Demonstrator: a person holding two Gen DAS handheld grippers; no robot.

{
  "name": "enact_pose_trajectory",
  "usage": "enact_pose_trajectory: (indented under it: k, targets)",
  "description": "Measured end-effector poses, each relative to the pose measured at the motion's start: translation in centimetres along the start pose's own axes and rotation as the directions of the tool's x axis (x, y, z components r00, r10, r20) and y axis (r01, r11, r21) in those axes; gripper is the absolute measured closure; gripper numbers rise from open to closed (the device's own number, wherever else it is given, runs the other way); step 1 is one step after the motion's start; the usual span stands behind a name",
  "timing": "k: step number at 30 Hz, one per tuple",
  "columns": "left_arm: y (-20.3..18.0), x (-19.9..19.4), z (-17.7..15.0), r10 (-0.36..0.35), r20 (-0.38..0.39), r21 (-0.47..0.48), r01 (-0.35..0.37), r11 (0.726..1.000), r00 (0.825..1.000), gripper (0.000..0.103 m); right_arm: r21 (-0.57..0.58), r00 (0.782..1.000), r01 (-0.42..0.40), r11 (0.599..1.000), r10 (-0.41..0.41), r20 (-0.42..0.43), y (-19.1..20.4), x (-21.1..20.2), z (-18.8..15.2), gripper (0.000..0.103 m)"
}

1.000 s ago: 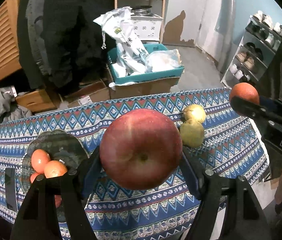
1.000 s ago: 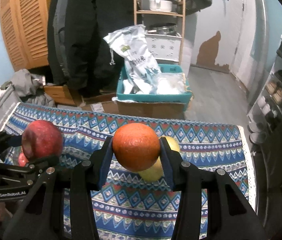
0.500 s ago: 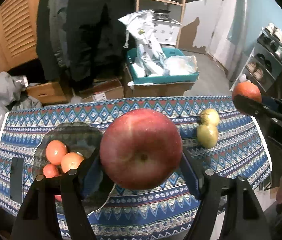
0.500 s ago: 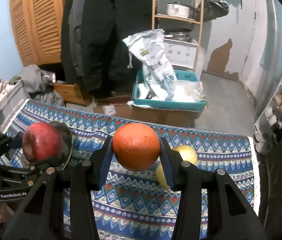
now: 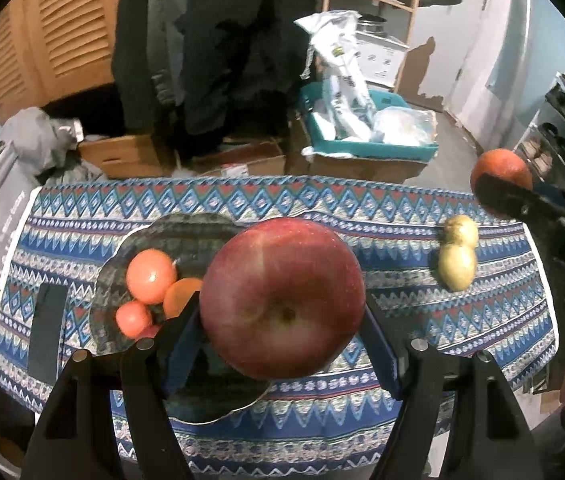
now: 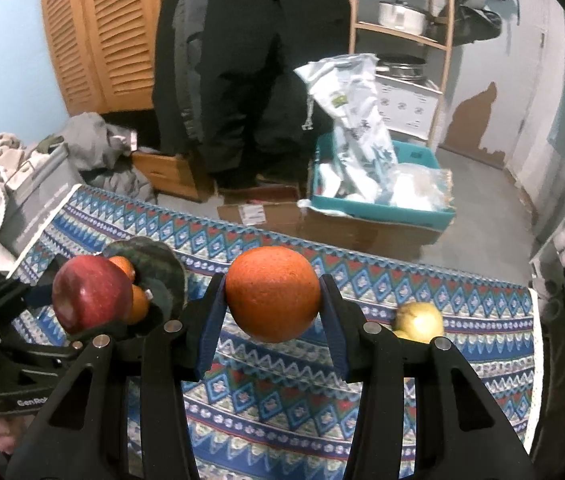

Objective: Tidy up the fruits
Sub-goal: 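Carry the red apple in the left tool over the glass bowl while the right tool carries the tangerine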

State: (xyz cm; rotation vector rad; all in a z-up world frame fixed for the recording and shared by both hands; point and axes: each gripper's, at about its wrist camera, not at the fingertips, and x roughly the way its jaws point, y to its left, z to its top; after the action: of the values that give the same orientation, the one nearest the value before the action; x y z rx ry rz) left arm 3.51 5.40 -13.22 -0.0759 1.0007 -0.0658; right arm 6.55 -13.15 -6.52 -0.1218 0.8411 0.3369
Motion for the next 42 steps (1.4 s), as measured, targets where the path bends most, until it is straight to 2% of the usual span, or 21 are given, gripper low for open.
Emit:
enact_pose_trajectory:
  k: [13, 20, 26, 32, 42]
  targets:
    - [4.2, 3.3, -2.4, 0.047, -0.098, -0.06, -0.053, 0.997, 0.994, 0.028, -0.033, 0.995, -0.076, 0.997, 0.074, -0.062, 4.4, 4.4, 0.7, 0.058]
    - [5.8, 5.4, -3.8, 0.049, -0.164, -0.089, -0.065, 0.994, 0.985, 0.028, -0.059, 0.986, -0.111, 0.992, 0.103, -0.129, 6.7, 7.7, -0.2, 0.058]
    - [6.0, 6.4, -4.6, 0.052, -0.19, -0.082, -0.068, 0.994, 0.98, 0.028, -0.038, 0.974, -0.157, 0.987, 0.148, -0.173, 7.7, 9.7, -0.9, 0.058]
    - [6.4, 7.6, -5.0, 0.029, -0.242, -0.099, -0.054, 0.994, 0.97, 0.028, -0.058, 0.969, -0.164, 0.985, 0.15, -0.197, 8.6, 10.4, -1.5, 0.058]
    - [5.8, 7.8, -5.2, 0.028, -0.256, -0.073, -0.048, 0.996, 0.966, 0.027, -0.066, 0.965, -0.168, 0.984, 0.151, -0.213, 9.0, 10.8, -1.7, 0.058]
